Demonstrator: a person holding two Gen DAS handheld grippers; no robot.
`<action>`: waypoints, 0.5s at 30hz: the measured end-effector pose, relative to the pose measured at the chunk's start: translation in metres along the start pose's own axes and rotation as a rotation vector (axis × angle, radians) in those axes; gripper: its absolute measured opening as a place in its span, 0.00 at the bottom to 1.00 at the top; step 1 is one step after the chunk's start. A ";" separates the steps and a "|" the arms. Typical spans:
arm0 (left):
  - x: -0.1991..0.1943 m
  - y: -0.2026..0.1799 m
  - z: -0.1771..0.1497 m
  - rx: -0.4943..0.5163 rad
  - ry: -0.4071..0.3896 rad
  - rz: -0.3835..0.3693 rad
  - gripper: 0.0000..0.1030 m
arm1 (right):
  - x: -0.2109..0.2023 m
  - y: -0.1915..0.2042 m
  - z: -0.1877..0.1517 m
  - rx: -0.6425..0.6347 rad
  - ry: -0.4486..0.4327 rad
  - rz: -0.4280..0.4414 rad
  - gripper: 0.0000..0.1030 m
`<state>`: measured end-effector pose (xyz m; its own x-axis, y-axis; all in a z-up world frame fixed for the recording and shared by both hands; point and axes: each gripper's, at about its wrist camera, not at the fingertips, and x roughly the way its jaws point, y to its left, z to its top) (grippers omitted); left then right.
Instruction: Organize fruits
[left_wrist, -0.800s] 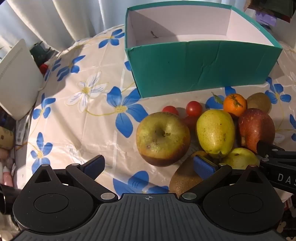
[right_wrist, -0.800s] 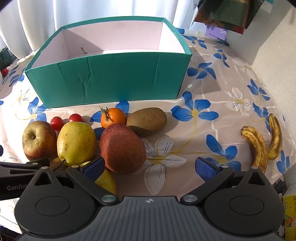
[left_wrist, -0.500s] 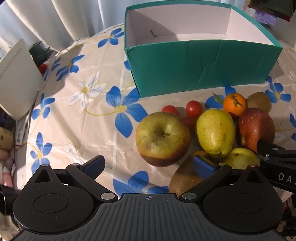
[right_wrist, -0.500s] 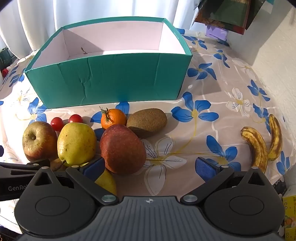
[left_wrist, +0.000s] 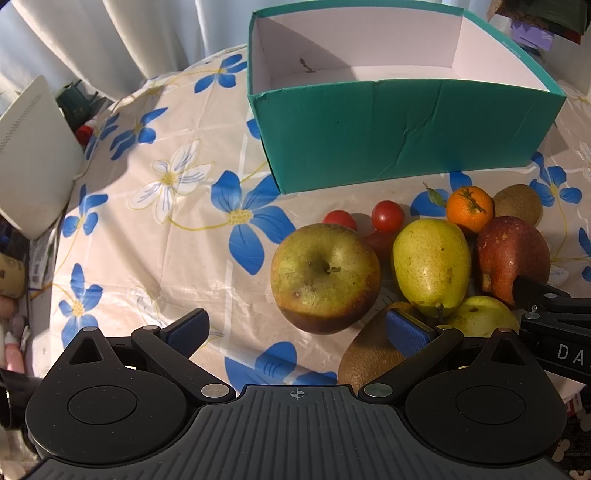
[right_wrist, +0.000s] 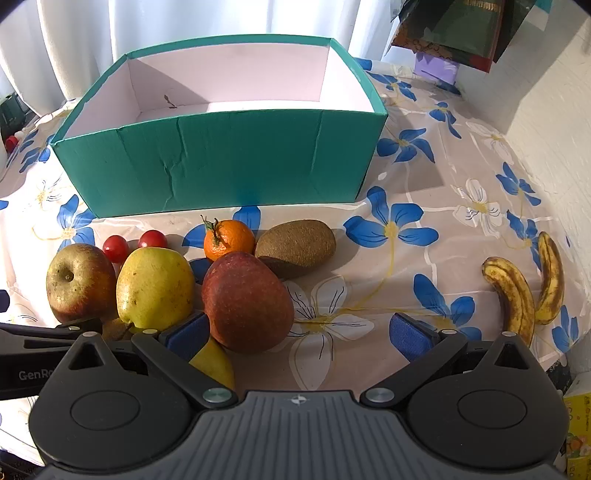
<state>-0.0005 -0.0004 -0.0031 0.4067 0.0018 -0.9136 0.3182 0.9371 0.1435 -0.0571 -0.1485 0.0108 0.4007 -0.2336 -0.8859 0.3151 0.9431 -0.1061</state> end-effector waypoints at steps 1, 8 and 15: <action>0.000 0.000 0.000 0.000 0.000 0.000 1.00 | 0.000 0.000 0.000 0.001 0.000 0.000 1.00; 0.004 -0.001 0.002 0.000 0.000 -0.004 1.00 | 0.000 -0.001 0.001 0.000 0.000 -0.002 1.00; 0.003 -0.002 0.001 0.002 -0.002 -0.006 1.00 | -0.001 -0.002 0.001 0.004 -0.003 -0.001 1.00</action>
<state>0.0013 -0.0025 -0.0056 0.4067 -0.0046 -0.9136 0.3224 0.9364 0.1388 -0.0569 -0.1503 0.0126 0.4025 -0.2353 -0.8847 0.3191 0.9419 -0.1054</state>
